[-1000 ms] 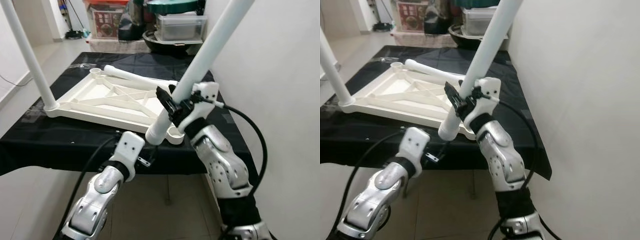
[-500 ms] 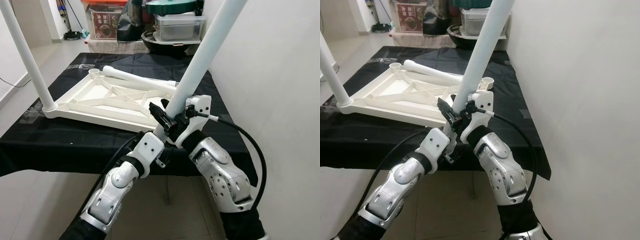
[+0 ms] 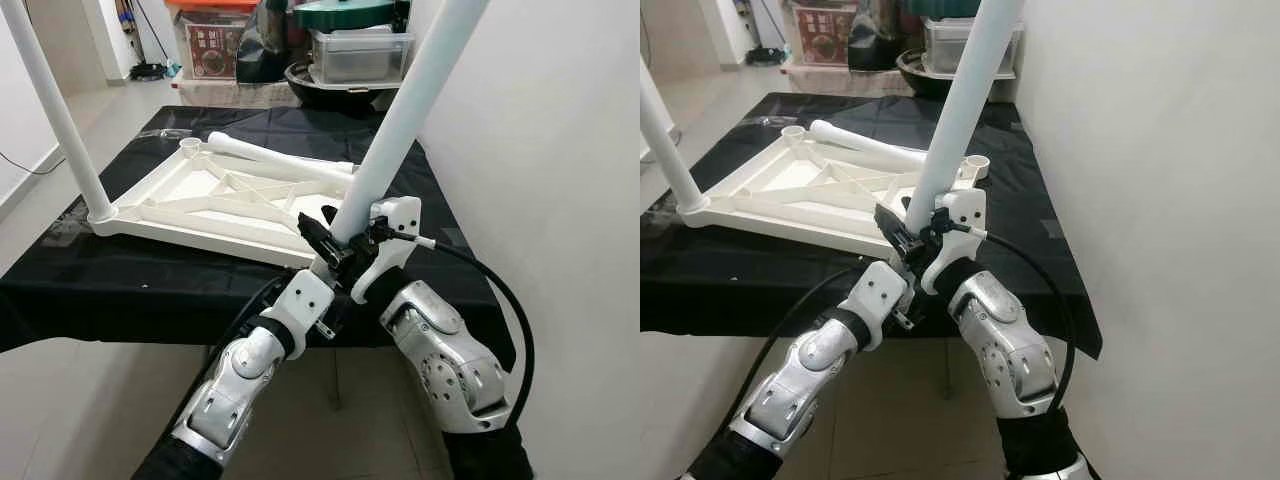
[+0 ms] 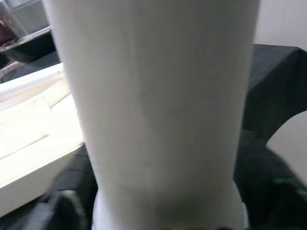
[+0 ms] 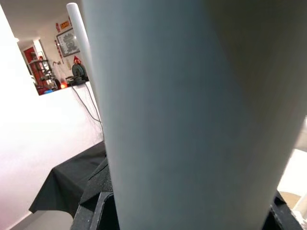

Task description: Building children table

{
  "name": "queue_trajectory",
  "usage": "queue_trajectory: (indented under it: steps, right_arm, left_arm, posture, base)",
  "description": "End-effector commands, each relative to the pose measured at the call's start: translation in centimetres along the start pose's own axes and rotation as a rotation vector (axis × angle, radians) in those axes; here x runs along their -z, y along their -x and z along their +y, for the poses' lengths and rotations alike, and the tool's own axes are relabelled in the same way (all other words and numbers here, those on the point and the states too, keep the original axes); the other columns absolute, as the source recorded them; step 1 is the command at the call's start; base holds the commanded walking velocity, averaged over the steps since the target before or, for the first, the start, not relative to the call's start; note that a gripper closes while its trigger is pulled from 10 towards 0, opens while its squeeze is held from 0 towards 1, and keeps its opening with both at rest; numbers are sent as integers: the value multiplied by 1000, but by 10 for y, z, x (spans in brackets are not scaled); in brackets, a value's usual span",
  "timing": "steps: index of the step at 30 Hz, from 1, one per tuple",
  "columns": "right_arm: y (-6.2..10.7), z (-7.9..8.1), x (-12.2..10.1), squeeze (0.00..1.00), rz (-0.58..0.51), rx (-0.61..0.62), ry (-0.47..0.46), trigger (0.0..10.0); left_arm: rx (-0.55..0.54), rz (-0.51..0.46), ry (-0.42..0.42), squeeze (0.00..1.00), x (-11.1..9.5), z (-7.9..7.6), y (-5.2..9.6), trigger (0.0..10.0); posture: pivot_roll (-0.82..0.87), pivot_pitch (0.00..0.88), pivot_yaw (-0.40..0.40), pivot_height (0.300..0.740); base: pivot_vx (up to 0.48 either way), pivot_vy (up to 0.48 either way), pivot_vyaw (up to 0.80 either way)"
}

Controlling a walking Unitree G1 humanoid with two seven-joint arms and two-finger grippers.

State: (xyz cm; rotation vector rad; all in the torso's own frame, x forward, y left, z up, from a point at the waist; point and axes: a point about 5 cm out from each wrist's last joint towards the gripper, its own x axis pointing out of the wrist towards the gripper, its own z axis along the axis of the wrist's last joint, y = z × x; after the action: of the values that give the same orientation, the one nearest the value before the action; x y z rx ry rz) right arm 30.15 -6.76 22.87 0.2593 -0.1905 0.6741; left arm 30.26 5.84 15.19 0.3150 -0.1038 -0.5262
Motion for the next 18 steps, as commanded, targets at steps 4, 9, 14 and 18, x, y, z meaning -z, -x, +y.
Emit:
queue_trajectory:
  steps: [4,9,14,18]
  right_arm:
    - [0,8,-7,0,-31,-39,-1,10000]
    - [-1,7,-9,0,-37,-30,-2,10000]
    - [-2,3,-11,1000,-54,-14,-1,10000]
    - [-2,-1,-13,0,-55,-42,0,10000]
  left_arm:
    - [-9,37,-17,0,8,0,-1,0]
    - [-8,34,-23,0,8,1,-1,0]
    - [22,16,3,0,6,-1,-1,10000]
    - [101,-22,36,0,0,-2,5,10000]
  posture:
    - [37,43,-23,740]
    - [38,44,-22,740]
    - [38,43,-23,740]
    - [41,44,-22,740]
  base:
    - [0,0,0]
    - [0,0,0]
    - [0,0,0]
    - [0,0,0]
